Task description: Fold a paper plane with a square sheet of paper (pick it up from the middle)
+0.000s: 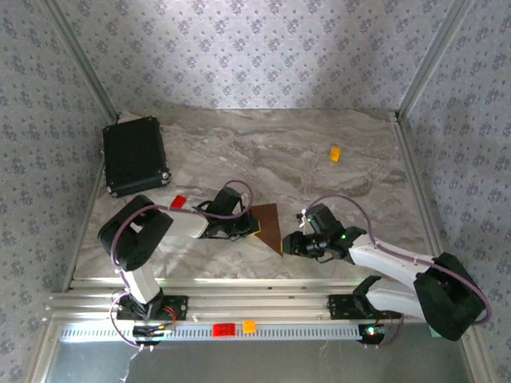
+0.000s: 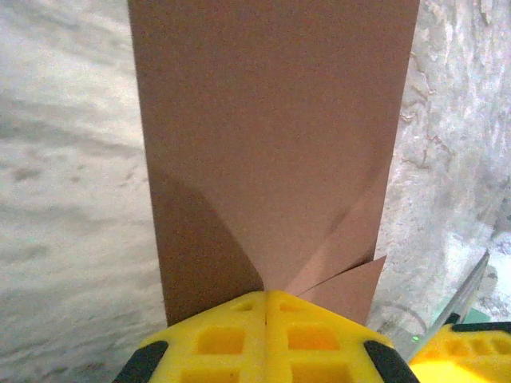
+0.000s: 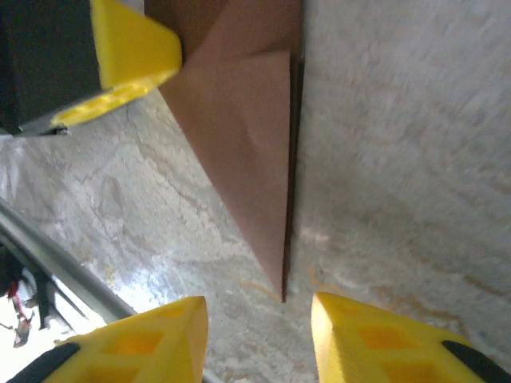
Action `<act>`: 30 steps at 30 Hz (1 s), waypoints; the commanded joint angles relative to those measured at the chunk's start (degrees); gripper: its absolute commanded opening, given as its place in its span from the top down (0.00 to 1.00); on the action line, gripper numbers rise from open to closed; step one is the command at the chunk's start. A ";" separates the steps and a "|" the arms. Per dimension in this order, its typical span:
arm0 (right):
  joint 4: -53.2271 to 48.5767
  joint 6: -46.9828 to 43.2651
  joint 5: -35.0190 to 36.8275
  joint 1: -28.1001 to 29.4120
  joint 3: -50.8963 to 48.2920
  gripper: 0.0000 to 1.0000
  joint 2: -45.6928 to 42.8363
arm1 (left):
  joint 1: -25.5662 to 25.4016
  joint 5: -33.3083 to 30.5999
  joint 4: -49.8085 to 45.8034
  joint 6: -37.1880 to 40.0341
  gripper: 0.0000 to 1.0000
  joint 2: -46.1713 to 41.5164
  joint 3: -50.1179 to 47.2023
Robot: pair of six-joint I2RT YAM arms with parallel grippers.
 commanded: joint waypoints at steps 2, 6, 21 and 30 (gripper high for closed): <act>-0.19 -3.69 7.81 -0.51 1.11 0.54 -1.43 | -0.59 -3.19 -4.02 -0.64 0.90 -4.39 -0.42; 2.23 -4.52 6.60 -1.51 2.00 0.52 -0.04 | -0.27 -5.44 -9.03 1.35 0.76 -8.76 1.30; 10.90 -2.15 -2.86 -6.01 3.84 0.53 9.94 | 7.48 0.59 -5.88 -0.41 0.54 -10.44 -3.42; 11.09 -3.09 -4.66 -5.11 6.38 0.59 15.90 | 7.56 1.37 -4.26 -2.54 0.53 -9.26 -3.82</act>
